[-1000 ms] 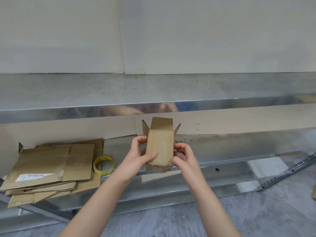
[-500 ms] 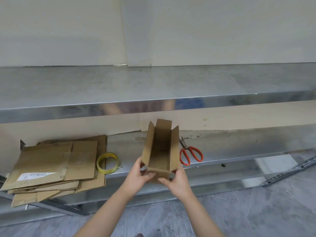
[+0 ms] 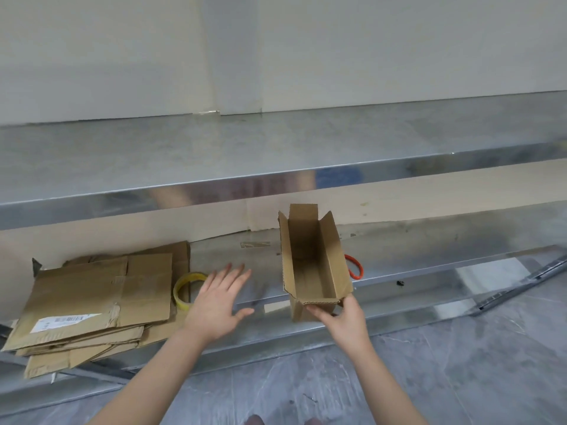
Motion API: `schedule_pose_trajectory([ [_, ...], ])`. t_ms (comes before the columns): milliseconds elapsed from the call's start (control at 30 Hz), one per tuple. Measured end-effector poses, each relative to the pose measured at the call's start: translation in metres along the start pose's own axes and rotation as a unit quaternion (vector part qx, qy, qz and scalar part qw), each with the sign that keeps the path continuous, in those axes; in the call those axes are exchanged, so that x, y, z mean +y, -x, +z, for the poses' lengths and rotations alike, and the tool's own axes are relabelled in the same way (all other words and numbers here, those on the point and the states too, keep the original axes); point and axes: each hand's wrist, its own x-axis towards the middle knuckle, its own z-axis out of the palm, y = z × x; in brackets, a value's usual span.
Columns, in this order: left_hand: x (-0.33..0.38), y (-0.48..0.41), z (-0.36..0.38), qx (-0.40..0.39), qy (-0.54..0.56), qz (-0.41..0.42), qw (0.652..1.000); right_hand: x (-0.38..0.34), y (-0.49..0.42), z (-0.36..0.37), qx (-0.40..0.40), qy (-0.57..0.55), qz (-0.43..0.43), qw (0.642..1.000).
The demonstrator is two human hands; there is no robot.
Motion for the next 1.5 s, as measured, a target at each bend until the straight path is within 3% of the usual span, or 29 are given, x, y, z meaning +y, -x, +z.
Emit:
schedule_pose_trajectory([
  [300,0.121,-0.052,-0.007,0.020,0.003,0.077,0.997,0.018,0.009,-0.122,0.095,0.006,-0.043,0.995],
  [733,0.377,-0.139,0.027,0.019,0.023,0.102,0.994,0.072,-0.010,-0.387,0.113,0.031,-0.035,0.993],
  [1033,0.508,-0.239,0.057,-0.006,0.043,0.141,0.989,0.118,-0.076,-0.534,0.153,0.022,-0.016,0.988],
  [1267,0.613,-0.314,0.071,-0.039,0.101,0.171,0.979,0.150,-0.123,-0.620,0.168,-0.010,0.003,0.986],
  [1500,0.723,-0.371,0.092,-0.067,0.231,0.150,0.959,0.173,-0.174,-0.698,0.164,-0.038,0.033,0.985],
])
